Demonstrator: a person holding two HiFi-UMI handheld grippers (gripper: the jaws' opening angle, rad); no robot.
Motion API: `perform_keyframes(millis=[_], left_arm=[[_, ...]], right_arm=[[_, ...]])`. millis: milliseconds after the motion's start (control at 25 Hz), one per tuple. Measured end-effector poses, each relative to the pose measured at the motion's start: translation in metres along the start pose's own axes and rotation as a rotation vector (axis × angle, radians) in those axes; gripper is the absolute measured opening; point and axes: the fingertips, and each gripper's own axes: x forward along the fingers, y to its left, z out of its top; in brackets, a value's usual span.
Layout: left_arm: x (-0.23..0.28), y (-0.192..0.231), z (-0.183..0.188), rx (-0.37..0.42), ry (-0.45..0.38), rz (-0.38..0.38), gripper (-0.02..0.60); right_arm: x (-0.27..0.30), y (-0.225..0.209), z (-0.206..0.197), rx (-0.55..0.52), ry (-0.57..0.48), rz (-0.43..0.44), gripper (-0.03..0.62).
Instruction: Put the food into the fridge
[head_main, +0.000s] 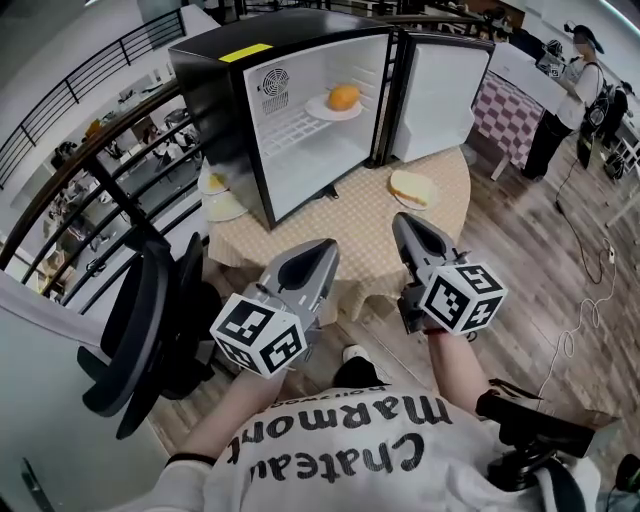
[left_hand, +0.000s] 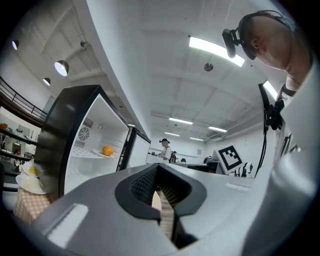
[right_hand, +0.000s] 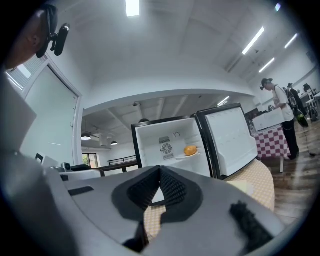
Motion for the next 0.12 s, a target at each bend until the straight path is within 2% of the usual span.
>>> perform_keyframes(millis=[120], left_arm=[[-0.0039, 0.0005, 0.0017, 0.003, -0.005, 0.002, 0.005]], right_arm=[[-0.0027, 0.0041, 0.0023, 0.018, -0.026, 0.001, 0.015]])
